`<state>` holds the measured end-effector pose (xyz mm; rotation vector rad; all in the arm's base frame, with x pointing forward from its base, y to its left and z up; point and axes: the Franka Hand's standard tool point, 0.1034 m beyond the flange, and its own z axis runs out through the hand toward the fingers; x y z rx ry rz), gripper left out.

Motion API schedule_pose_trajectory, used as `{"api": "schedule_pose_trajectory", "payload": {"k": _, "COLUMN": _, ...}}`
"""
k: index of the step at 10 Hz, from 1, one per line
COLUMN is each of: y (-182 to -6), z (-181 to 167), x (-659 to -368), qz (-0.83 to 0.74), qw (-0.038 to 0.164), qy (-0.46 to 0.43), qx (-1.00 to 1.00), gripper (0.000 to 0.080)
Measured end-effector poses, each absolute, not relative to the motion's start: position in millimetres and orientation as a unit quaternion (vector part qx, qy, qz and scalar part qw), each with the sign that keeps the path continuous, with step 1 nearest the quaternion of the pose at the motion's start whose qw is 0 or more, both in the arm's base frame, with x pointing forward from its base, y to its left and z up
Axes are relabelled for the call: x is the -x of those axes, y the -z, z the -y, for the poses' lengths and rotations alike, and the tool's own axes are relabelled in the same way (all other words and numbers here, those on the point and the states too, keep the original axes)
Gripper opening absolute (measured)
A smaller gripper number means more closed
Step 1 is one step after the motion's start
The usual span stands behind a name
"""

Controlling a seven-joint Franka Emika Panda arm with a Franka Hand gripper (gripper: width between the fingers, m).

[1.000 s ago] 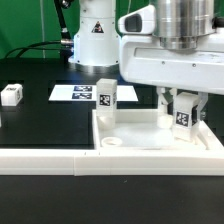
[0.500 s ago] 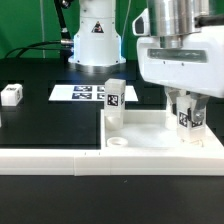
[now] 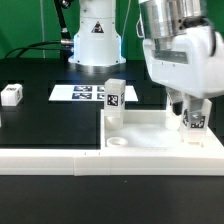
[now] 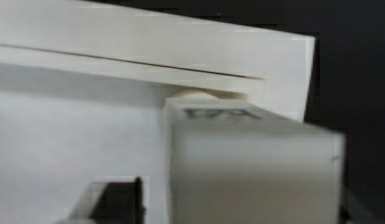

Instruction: Assemble square table

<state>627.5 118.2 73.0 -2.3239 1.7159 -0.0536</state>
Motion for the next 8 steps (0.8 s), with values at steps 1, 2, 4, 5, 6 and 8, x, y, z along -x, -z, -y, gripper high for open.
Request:
{"api": "schedule_pose_trajectory", "payload": {"k": 1, "y": -75.8, "z": -132, "x": -629, "qz": -0.535, "qw": 0.132, "qy": 0.038, "qx": 0.833, "gripper": 0.0585}}
{"api": "schedule_pose_trajectory", "payload": {"k": 2, "y": -77.0, "z": -143, "x": -630, "qz": -0.452, "qw": 0.137, "qy": 0.067, "qx": 0.879, "gripper": 0.0585}}
{"api": "schedule_pose_trajectory", "payload": {"k": 4, "y": -75.1, "z": -139, "x": -629, "qz": -0.403, "qw": 0.131, "qy": 0.071, "qx": 0.903, "gripper": 0.0636}}
{"api": "schedule_pose_trajectory", "payload": {"k": 5, "y": -74.7, "z": -139, "x": -629, "qz": -0.372, "qw": 0.128, "qy": 0.076, "qx": 0.916, "gripper": 0.0647}}
{"api": "schedule_pose_trajectory", "payload": {"k": 6, "y": -74.4, "z": -138, "x": -629, "qz": -0.335, "qw": 0.124, "qy": 0.081, "qx": 0.931, "gripper": 0.0649}}
{"api": "schedule_pose_trajectory", "payload": {"k": 8, "y": -75.7, "z": -124, "x": -631, "qz": -0.246, "qw": 0.108, "qy": 0.087, "qx": 0.959, "gripper": 0.0649}}
